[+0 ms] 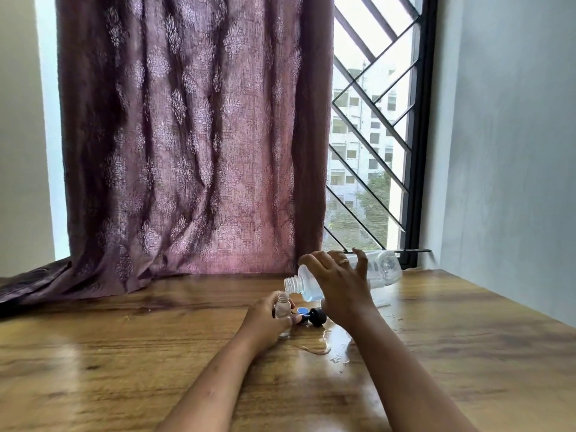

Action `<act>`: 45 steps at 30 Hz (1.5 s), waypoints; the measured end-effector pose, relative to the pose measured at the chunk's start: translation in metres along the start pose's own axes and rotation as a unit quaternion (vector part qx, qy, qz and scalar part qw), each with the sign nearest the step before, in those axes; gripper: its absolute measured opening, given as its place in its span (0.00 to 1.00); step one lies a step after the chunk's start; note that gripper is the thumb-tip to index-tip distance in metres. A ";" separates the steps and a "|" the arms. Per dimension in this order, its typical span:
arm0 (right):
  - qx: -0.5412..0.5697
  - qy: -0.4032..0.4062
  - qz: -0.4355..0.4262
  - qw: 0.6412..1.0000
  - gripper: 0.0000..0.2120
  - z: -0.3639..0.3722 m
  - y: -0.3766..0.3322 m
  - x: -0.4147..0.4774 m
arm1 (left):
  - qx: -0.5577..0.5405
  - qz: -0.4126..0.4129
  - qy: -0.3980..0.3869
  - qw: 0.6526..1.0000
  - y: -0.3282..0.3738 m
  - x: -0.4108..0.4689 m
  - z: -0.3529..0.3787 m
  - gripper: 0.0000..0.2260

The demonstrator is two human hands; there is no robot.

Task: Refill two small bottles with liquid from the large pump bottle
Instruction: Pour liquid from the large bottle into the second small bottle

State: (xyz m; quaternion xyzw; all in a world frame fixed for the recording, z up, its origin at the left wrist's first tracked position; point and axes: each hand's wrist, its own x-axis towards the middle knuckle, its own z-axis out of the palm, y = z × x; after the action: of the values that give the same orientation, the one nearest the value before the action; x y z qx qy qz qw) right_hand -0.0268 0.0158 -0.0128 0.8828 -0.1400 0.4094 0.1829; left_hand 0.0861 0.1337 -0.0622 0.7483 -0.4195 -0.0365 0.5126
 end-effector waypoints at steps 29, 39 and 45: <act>0.009 -0.016 0.005 1.000 0.43 -0.002 -0.003 0.000 | -0.007 0.000 0.005 1.000 0.008 -0.006 0.000 0.08; 0.010 -0.008 0.001 1.000 0.43 -0.002 -0.003 0.000 | -0.007 -0.007 0.002 1.000 0.009 -0.007 -0.001 0.10; 0.010 -0.029 0.004 1.000 0.42 -0.003 -0.003 -0.001 | -0.002 -0.003 0.003 1.000 0.011 -0.009 -0.001 0.11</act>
State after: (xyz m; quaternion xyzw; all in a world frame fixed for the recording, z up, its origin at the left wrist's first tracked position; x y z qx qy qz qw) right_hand -0.0281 0.0199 -0.0125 0.8954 -0.1445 0.3861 0.1684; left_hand 0.0746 0.1392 -0.0558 0.7486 -0.4154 -0.0368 0.5154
